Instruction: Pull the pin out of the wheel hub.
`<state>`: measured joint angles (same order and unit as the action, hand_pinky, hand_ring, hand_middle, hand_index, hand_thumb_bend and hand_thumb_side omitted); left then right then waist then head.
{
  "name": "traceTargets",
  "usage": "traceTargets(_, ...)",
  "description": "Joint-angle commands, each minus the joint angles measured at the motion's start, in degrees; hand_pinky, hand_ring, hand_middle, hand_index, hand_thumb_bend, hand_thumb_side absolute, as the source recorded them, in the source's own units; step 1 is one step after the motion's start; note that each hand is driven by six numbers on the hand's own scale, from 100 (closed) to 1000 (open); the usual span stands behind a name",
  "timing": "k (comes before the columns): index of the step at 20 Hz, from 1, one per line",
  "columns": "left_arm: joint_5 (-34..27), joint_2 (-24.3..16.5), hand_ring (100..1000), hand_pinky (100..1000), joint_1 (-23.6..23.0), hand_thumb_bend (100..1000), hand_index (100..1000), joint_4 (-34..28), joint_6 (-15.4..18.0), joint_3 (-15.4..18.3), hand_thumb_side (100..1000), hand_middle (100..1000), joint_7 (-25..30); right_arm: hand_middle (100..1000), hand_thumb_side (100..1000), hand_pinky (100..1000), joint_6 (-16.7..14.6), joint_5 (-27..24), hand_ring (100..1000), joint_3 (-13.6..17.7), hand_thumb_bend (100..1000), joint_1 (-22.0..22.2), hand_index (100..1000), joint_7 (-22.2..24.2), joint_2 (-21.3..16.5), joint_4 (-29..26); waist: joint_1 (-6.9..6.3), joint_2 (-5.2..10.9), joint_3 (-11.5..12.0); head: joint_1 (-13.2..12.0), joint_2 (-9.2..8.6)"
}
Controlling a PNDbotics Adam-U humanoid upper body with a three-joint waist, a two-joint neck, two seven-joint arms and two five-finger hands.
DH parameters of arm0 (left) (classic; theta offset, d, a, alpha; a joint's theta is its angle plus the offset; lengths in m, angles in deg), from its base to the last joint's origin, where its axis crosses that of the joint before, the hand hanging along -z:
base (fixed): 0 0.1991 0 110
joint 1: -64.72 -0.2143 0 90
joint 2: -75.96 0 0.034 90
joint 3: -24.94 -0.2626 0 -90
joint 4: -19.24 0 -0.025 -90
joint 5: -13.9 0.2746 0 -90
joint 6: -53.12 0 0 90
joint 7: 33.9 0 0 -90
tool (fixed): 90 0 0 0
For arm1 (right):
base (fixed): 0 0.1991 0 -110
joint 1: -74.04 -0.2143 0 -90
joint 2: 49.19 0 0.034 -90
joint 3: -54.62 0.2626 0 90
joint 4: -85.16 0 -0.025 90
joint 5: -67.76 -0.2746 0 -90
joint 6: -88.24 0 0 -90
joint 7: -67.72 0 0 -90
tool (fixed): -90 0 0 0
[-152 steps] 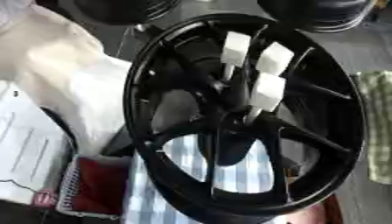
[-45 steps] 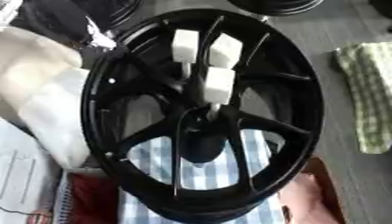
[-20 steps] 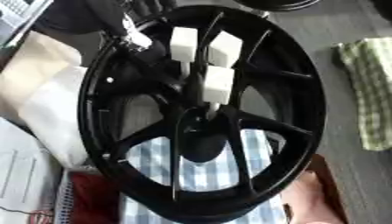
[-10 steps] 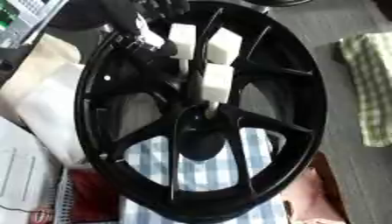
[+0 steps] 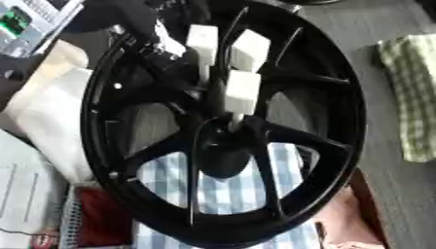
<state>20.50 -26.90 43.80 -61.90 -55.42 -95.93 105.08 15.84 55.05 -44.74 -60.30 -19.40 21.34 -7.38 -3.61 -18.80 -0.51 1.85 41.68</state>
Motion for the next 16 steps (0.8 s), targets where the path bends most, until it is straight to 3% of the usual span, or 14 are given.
traceTargets(1,0.31,-0.62,854,829,0.65,488,850,0.02,-0.74,0.46,281,794,0.82,663,557,834,-0.04,-0.14,720,0.82,220,-0.88,706,-0.46,-0.81,-0.62,0.27,0.94,-0.27,-0.37,-0.67)
traceTargets(10,2.33,-0.19,855,828,-0.18,449,854,2.23,0.79,1.11,284,807,0.06,662,558,833,-0.05,-0.33,719,0.97,220,-0.91,705,-0.6,-0.57,-0.62,0.39,0.35,-1.13,-0.98,-1.27)
traceTargets(16,2.91,0.07,831,807,-0.08,392,834,2.74,1.05,1.33,302,769,-0.4,663,561,833,-0.08,-0.44,720,1.11,217,-0.67,706,-0.79,-0.44,-0.39,0.43,0.08,-1.15,-1.02,-1.03)
